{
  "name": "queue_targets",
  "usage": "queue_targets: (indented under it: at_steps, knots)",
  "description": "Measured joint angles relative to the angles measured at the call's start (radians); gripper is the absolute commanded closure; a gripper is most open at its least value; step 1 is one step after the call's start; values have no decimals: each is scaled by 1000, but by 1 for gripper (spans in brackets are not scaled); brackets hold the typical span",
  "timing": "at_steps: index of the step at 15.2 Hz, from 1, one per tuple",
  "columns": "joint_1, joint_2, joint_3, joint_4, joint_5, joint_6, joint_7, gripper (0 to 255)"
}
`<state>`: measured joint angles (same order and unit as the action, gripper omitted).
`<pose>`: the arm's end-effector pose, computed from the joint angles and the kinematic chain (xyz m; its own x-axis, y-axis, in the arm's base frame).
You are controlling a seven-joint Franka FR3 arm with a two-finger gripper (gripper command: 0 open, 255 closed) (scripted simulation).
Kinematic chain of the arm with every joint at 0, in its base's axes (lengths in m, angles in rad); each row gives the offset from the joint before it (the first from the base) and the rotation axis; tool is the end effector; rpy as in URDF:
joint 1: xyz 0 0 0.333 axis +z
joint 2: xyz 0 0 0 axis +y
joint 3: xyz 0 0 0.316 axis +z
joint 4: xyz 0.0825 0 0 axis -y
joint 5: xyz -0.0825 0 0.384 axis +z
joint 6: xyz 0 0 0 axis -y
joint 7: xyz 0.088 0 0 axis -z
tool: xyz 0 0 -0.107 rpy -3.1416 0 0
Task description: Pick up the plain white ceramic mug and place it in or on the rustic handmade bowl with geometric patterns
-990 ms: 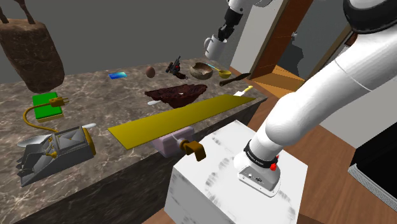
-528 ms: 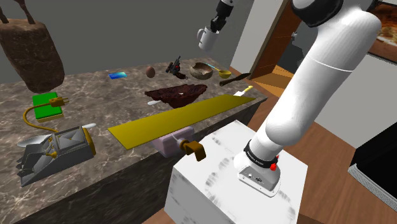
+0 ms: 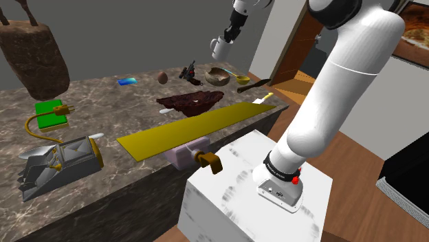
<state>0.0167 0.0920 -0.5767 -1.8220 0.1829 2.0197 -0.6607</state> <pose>0.5167 -0.3002 0.5005 0.9852 0.0336 0.1678 0.0383 -0.9990 -0.0250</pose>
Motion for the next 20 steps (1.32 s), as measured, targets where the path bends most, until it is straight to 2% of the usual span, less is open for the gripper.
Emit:
queue_targets:
  at_steps: [9,16,17,20]
  knots:
    - [-4,29,3,-87,30,109,-31,255]
    - [-4,33,4,-98,34,122,-35,255]
    - [-4,33,4,-98,34,122,-35,0]
    - [-4,33,4,-98,34,122,-35,0]
